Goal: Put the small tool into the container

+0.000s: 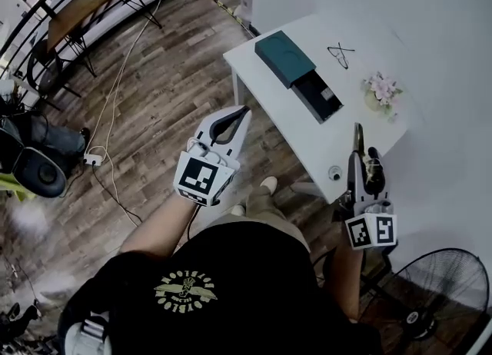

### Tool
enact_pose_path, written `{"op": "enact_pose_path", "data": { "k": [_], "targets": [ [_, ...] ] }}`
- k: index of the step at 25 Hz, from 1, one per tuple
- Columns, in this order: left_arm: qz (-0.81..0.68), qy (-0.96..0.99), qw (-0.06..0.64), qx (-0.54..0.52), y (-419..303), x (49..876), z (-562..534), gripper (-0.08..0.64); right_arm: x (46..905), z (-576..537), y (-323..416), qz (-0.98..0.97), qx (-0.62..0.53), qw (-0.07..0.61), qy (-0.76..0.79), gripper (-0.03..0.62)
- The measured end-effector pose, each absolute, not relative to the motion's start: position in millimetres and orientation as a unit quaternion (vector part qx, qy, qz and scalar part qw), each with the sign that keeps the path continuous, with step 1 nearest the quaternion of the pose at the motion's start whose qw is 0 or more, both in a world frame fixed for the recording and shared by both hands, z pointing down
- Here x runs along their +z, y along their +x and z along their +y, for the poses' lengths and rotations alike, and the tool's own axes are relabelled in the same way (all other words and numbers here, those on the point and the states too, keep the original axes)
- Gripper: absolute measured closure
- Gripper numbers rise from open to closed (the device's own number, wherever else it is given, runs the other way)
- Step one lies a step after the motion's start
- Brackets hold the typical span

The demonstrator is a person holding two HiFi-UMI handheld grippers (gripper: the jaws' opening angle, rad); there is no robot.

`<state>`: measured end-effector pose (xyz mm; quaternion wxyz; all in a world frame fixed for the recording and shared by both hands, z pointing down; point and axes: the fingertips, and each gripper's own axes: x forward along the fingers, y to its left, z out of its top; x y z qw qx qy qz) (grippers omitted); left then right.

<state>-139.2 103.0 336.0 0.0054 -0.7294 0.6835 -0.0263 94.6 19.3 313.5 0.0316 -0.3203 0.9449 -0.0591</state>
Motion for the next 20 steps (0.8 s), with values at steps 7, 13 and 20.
{"op": "enact_pose_path", "data": {
  "k": [7, 13, 20],
  "targets": [
    [0.696, -0.717, 0.005, -0.038, -157, 336, 77, 0.554, 323, -14, 87, 0.946, -0.071, 0.024, -0.316, 0.405],
    [0.702, -0.711, -0.004, -0.038, -163, 345, 56, 0.554, 326, -39, 79, 0.949, -0.067, 0.016, -0.307, 0.405],
    [0.700, -0.713, -0.014, -0.036, -167, 361, 32, 0.554, 344, -57, 72, 0.951, -0.069, -0.007, -0.302, 0.405]
  ]
}}
